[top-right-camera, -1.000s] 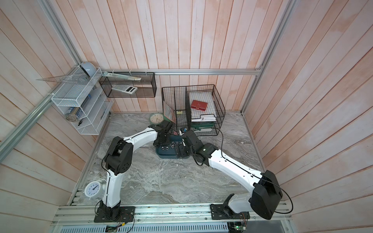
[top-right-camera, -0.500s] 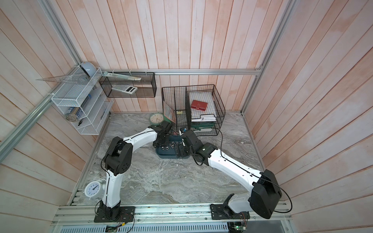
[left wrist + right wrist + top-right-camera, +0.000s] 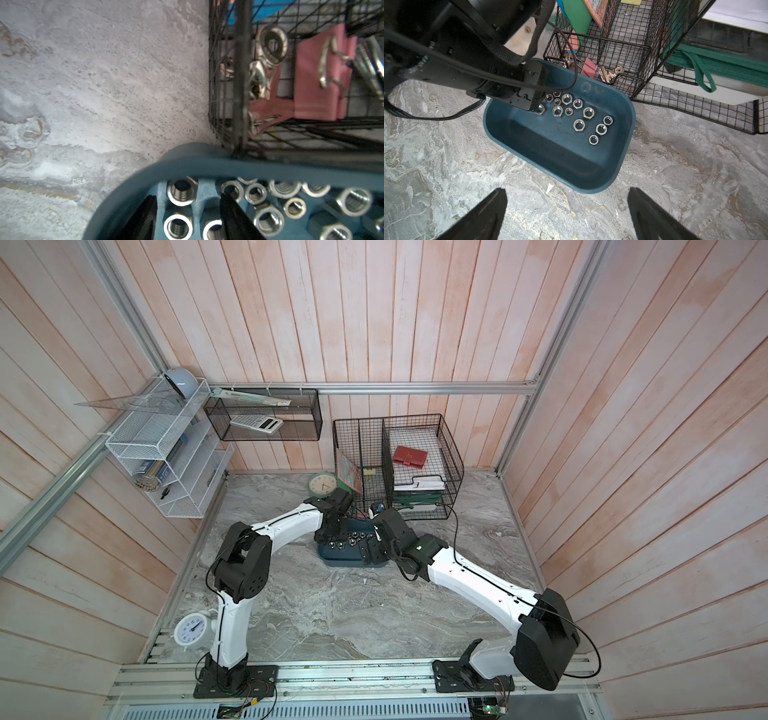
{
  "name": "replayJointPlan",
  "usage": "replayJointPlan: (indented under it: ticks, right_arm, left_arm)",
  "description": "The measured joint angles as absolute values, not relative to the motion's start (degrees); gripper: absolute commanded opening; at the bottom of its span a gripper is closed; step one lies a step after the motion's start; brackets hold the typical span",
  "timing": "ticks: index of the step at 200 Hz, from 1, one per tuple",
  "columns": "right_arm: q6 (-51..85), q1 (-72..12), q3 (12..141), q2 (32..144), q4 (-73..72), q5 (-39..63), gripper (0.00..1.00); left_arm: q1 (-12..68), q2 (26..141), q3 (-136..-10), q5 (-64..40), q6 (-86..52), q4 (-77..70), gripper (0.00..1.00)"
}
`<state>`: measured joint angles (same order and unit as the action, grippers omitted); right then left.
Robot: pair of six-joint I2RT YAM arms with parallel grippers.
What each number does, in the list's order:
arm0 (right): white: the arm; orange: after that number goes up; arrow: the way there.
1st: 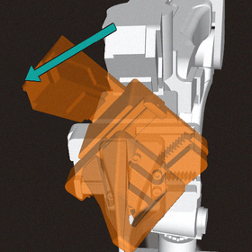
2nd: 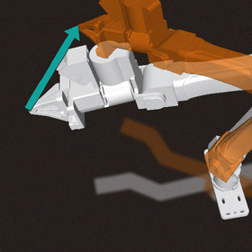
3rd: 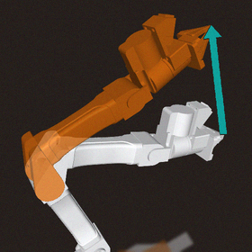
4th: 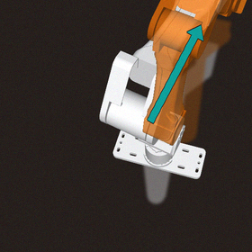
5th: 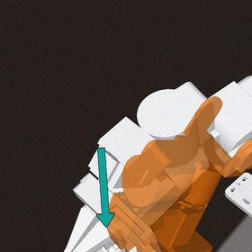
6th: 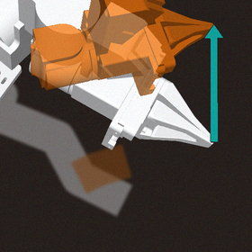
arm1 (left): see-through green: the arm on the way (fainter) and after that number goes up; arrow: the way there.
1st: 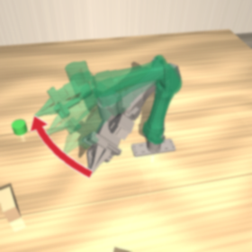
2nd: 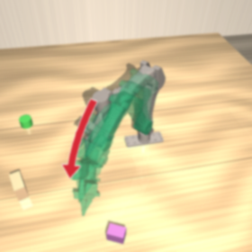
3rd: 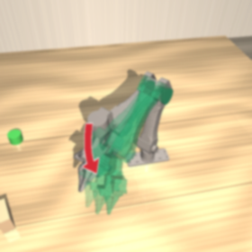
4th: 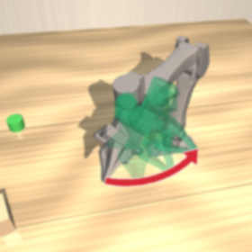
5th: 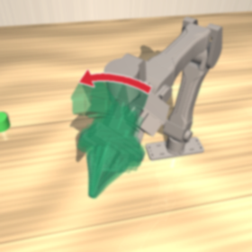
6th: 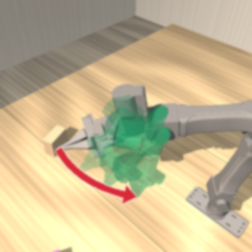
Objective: Put the nuts on the desktop into the storage box
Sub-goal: Place the nut in the storage box, then reset both arms
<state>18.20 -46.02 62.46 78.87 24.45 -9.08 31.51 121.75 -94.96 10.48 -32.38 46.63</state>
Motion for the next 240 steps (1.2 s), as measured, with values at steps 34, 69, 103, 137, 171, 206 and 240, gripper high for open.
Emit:
replayJointPlan:
  ticks: [34,69,103,137,171,206,240]
  right_arm:
    - [17.96,-45.95,63.07,79.18,24.43,-9.06,0.98]
    - [17.96,-45.21,63.09,79.31,24.38,-9.06,0.98]
    - [18.0,-44.1,63.09,79.31,23.79,-9.13,0.98]
    - [17.98,-43.09,63.09,79.31,22.94,-9.56,0.98]
    - [17.98,-41.17,63.05,79.29,21.74,-10.57,0.98]
    - [17.98,-38.17,61.84,78.72,19.64,-10.94,0.98]
    - [17.98,-35.77,60.29,77.56,18.09,-12.45,0.98]
  left_arm:
    - [31.46,118.34,-95.7,10.07,-32.4,48.07,0.62]
    - [31.4,113.23,-96.38,9.37,-32.16,48.47,0.83]
    - [30.65,107.63,-96.36,8.97,-32.12,48.23,1.0]
    - [28.29,102.15,-95.02,8.82,-31.9,47.11,1.0]
    - [23.97,95.79,-89.91,9.41,-31.09,45.58,1.0]
    - [18.59,89.14,-83.94,11.35,-30.63,44.16,1.0]
    - [12.75,84.23,-79.2,12.53,-30.65,42.57,1.0]
